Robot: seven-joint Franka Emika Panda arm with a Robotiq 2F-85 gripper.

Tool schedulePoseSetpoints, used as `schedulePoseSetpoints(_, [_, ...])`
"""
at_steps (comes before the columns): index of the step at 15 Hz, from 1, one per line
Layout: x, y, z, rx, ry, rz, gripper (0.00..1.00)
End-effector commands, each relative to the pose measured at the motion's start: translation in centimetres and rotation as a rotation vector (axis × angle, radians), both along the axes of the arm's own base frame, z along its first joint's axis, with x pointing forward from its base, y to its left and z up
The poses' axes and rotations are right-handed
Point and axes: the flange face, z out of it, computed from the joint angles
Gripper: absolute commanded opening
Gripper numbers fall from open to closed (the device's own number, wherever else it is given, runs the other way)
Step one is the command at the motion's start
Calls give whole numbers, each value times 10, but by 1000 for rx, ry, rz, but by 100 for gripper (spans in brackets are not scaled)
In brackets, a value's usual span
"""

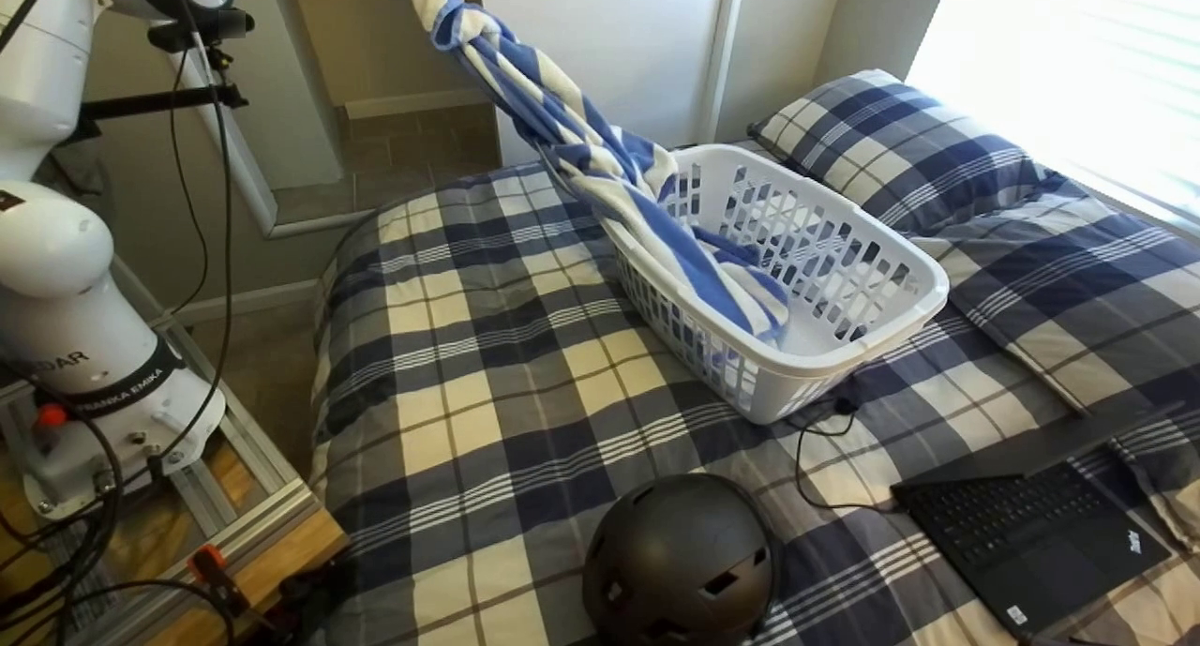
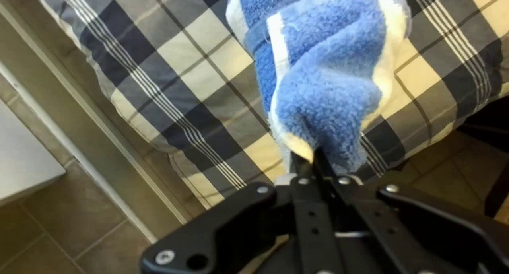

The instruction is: Remove the towel from the basket

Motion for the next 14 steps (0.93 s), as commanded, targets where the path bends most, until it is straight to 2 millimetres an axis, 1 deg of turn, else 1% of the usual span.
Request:
schedulePoseSetpoints(1, [-33,29,30,19,17,193,1])
schedulePoseSetpoints(3, [-38,35,36,32,19,287,1])
schedulePoseSetpoints(5, [-42,35,45,47,19,378,1])
schedulePoseSetpoints(6, [-43,35,46,46,24,424,1])
schedulePoseSetpoints(8, [-40,32,43,44,43,514,1])
schedulePoseSetpoints(10, [-30,22,30,31,82,601,1])
schedulePoseSetpoints(11, [-22,12,22,24,109,644,30])
schedulePoseSetpoints(12, [-16,3,15,21,130,686,31])
schedulePoseSetpoints(14, [-4,-19,11,-45,130,649,44])
